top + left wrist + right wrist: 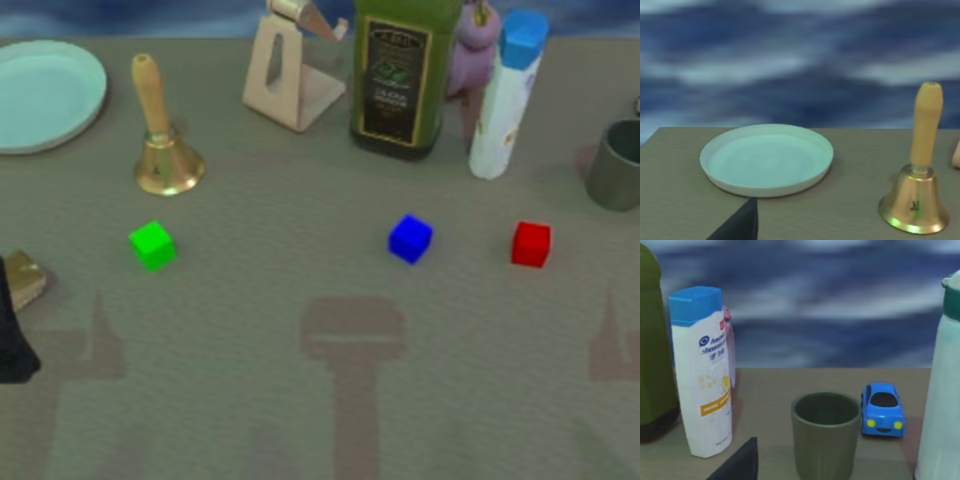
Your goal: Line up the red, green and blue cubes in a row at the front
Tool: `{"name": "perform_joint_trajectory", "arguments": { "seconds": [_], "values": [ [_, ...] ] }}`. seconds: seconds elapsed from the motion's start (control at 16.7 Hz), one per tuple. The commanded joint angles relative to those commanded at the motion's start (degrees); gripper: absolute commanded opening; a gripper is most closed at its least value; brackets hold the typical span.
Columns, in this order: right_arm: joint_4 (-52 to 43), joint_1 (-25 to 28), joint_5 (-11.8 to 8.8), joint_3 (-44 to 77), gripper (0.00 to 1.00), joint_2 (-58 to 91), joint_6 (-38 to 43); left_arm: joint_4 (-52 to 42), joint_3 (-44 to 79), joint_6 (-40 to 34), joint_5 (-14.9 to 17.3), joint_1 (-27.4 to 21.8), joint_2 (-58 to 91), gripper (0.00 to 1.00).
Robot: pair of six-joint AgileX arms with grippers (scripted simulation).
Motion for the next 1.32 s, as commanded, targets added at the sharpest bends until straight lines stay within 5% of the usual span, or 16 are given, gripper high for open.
{"name": "perform_joint_trajectory", "arguments": {
  "seconds": [0.54, 1.32],
  "values": [
    [-10.8, 2.8, -0.2, 16.3, 1.0, 16.7, 4.8, 0.0, 0.0, 0.0, 0.0, 0.0, 0.0, 1.0],
    [-53.3, 12.1, 0.2, 77.3, 1.0, 96.7, 21.6, 0.0, 0.0, 0.0, 0.0, 0.0, 0.0, 1.0]
  ]
}}
